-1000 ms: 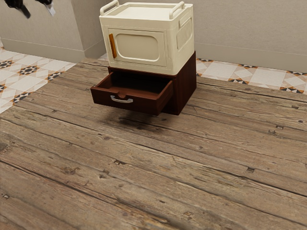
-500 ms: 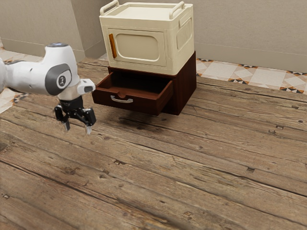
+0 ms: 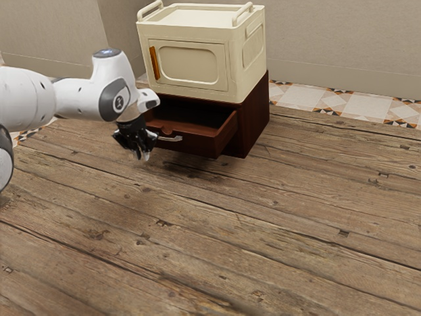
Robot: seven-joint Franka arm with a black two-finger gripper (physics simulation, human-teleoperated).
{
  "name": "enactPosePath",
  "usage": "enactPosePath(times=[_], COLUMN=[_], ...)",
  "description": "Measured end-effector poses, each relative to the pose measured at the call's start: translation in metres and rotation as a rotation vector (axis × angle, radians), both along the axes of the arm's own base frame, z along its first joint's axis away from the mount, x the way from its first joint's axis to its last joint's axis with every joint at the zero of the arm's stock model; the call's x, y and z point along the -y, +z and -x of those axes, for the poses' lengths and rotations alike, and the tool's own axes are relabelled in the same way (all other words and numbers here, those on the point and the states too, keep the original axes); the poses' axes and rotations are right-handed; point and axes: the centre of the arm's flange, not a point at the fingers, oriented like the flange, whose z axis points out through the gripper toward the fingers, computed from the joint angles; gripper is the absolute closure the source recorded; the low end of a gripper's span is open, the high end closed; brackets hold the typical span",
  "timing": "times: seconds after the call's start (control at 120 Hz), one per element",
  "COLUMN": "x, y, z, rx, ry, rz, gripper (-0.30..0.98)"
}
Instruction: Push the drawer handle with one arm to close the drawer
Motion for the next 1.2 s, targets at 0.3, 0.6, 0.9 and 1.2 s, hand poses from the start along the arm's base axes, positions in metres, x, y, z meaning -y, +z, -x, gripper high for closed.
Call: enactPosePath(times=[0.3,0.6,0.9,1.2], x=[0.016,0.017,0.016,0.016], y=[0.0,0.002,-0.005,-0.007], z=[-0.017,-0.044,-0.063,-0.082], rx=[0.048,0.089,0.098,0.102], ry=[-0.023,-0.035,-0.047,-0.06], rz=[-0.009,-0.004,0.009,0.002], gripper=[0.76,0.78,0.78,0.79])
